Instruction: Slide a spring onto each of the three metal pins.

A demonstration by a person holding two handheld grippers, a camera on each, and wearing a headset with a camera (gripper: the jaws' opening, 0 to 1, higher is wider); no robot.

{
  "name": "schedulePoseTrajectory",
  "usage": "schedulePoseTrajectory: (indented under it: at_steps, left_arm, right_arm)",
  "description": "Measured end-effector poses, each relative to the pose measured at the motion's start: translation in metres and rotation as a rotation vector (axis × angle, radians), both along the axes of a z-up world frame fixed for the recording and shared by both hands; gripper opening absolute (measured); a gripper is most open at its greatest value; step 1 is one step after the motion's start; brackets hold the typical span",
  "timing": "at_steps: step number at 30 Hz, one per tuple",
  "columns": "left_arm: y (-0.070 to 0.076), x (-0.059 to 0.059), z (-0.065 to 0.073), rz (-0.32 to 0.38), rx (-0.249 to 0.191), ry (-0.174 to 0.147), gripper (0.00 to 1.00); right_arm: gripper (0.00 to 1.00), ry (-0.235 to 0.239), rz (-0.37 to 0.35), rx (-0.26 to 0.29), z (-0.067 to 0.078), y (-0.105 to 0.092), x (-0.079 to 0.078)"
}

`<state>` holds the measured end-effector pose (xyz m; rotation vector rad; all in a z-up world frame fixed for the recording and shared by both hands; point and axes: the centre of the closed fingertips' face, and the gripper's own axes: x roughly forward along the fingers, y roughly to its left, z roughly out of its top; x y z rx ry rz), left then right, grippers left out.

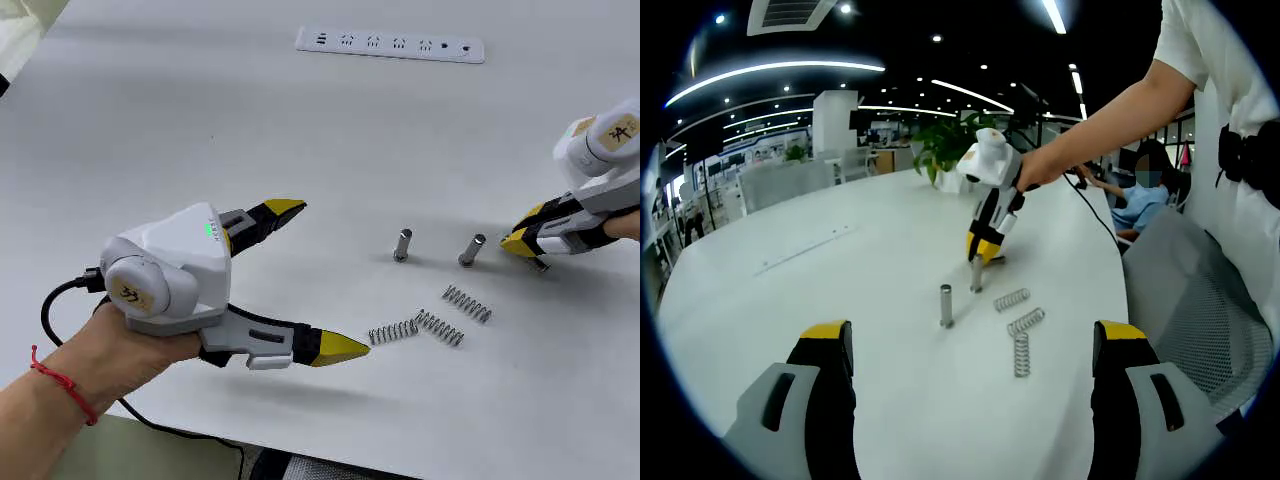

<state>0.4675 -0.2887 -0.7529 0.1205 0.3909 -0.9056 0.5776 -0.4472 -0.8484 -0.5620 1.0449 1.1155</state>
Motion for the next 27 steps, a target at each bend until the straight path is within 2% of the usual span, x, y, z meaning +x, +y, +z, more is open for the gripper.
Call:
schedulePoseTrajectory:
  at_steps: [10,17,27]
  left_arm:
    - [0.0012,-0.0001,-0.0014,0.003,-0.004,0.001,0.99]
    - [0.0017,-0.0003,-0.0017,0.005,-0.006,0.0,0.99]
    - [0.0015,0.0004,-0.001,0.011,-0.012,-0.002,0.99]
  right_arm:
    - [0.07,0.01,0.004,-0.027,-0.0012,0.0009,-0.0042]
    - [0.06,0.01,-0.003,-0.033,-0.0065,0.0003,0.0014]
    - [0.05,0.006,-0.013,-0.042,-0.0059,-0.0005,0.0007]
